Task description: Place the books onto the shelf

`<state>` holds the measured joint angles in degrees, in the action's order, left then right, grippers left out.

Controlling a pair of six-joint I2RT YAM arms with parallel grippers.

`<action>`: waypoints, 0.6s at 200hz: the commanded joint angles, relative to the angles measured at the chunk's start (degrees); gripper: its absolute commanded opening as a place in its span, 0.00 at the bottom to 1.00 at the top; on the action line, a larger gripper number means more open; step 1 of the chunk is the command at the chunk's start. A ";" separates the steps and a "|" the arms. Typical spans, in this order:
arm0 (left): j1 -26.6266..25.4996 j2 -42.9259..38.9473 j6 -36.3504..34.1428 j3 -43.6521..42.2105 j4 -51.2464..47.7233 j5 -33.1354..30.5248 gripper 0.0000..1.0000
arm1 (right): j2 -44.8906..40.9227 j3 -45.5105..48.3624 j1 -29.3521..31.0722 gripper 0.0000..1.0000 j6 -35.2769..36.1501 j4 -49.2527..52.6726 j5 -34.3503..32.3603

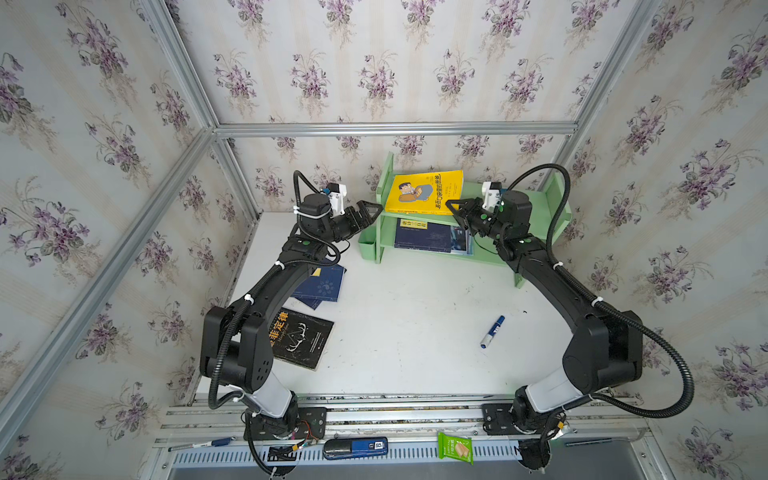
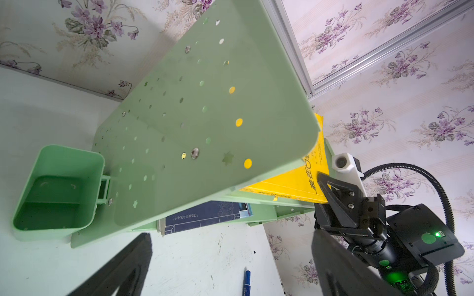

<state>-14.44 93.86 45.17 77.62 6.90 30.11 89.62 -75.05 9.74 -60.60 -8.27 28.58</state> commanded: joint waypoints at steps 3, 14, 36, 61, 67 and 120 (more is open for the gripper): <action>-0.31 1.04 0.24 1.35 1.20 -1.00 0.99 | 0.29 -1.16 -0.07 0.04 3.12 1.06 1.41; -0.54 1.55 0.42 1.63 1.15 -1.49 0.99 | 0.16 -1.02 -0.07 0.04 3.16 1.16 1.48; -0.92 2.69 1.34 2.15 1.19 -2.46 0.99 | -0.06 -0.77 -0.33 0.04 3.31 1.54 1.38; -1.41 3.93 1.85 3.42 1.15 -2.51 0.99 | 0.03 -0.79 -0.64 0.04 3.12 1.43 1.64; -1.57 4.11 1.96 3.56 1.18 -2.70 0.99 | 0.11 -0.94 -0.68 0.04 3.12 1.50 1.87; -2.25 5.18 2.62 4.86 0.93 -4.15 0.99 | 0.11 -0.63 -1.04 0.04 2.90 1.25 2.73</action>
<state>-16.60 98.74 47.20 81.73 6.90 27.05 89.73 -75.31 8.82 -60.40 -7.16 30.41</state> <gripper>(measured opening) 0.992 0.172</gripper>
